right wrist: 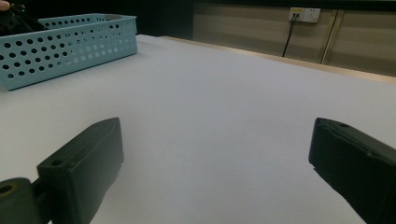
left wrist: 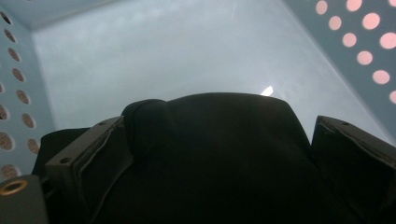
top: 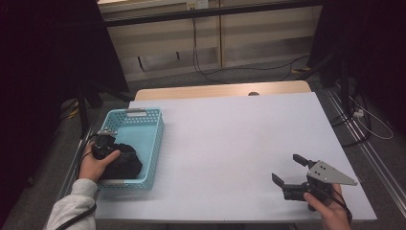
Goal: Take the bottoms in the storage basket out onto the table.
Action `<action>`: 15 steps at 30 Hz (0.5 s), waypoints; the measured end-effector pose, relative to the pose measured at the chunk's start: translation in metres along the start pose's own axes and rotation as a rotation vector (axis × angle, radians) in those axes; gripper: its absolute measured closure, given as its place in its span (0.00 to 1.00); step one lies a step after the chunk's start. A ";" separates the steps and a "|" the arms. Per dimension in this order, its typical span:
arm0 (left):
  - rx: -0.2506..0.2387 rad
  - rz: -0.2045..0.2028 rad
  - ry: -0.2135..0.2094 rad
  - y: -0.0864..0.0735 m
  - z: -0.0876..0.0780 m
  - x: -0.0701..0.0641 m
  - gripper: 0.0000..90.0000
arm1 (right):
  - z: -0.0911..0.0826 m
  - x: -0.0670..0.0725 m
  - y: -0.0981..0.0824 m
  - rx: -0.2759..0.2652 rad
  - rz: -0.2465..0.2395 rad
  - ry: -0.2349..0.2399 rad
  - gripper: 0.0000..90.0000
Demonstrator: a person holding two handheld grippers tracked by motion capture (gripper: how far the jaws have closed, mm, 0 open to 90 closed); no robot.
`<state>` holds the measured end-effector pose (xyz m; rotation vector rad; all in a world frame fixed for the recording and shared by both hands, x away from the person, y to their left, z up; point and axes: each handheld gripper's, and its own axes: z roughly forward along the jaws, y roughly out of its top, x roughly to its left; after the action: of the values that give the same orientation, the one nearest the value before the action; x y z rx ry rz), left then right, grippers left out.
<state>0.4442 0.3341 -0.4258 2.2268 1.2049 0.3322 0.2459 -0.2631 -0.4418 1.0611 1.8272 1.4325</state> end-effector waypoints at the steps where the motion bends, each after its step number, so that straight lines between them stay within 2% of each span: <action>1: 0.007 -0.003 0.001 -0.001 0.001 0.000 0.05 | 0.000 0.000 0.000 0.002 0.001 -0.002 0.03; 2: 0.014 0.002 -0.001 -0.001 0.002 0.000 0.05 | 0.000 0.000 0.000 0.002 0.001 -0.002 0.03; 3: 0.024 -0.010 -0.015 -0.002 0.004 0.000 0.05 | 0.000 0.000 0.000 0.001 0.001 0.000 0.03; 5: 0.025 -0.013 -0.017 -0.002 0.005 0.000 0.04 | -0.001 0.000 0.000 0.001 -0.002 0.002 0.03; 7: 0.046 0.006 -0.025 -0.003 0.007 0.001 0.04 | -0.001 0.001 0.000 0.002 -0.002 0.003 0.03; 14: 0.056 -0.002 -0.007 -0.003 0.010 0.000 0.12 | -0.001 0.001 0.000 0.005 0.002 0.003 0.03; 15: 0.063 0.010 0.000 -0.003 0.010 0.000 0.14 | -0.001 0.001 -0.001 0.005 0.002 0.003 0.03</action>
<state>0.4470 0.3319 -0.4362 2.2870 1.2204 0.3025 0.2442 -0.2628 -0.4420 1.0641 1.8333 1.4317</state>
